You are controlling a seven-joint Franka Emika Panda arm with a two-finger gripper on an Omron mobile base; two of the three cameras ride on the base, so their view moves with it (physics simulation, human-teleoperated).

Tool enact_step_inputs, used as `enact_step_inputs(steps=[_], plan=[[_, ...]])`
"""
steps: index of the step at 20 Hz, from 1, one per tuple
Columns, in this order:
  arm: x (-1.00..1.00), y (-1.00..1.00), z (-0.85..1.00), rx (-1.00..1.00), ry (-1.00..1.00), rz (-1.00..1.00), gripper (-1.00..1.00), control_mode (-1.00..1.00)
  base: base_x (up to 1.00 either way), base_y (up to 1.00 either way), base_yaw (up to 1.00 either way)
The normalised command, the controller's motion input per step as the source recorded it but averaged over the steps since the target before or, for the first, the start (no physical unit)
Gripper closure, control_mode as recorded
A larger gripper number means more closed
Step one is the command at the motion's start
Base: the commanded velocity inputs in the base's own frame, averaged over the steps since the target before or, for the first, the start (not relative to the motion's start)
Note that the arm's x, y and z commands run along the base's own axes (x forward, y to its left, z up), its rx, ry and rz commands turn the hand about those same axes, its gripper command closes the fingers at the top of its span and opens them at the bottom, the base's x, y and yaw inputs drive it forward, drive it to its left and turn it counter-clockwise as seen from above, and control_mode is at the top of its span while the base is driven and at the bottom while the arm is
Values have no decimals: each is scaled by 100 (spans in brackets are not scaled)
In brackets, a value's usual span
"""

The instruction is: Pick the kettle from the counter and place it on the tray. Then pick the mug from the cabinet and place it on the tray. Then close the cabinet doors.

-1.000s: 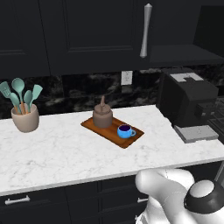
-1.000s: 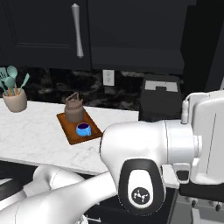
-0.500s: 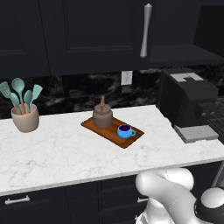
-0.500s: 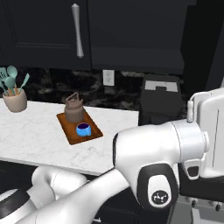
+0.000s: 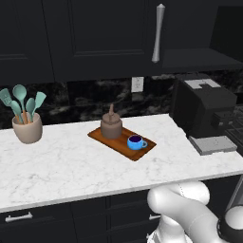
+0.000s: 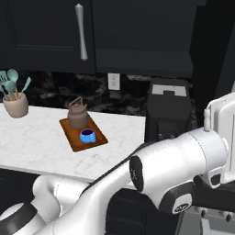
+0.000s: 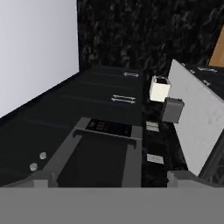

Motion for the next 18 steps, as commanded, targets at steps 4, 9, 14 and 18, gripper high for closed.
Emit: enact_step_inputs(steps=[4,9,14,18], plan=[[20,0,3,0,12,22,-100,-100,0,0,0],[14,-2,7,0,15,19,-100,-100,0,0,0],[1,4,1,0,19,18,-100,-100,0,0,0],[8,10,2,0,20,19,-100,-100,0,0,0]])
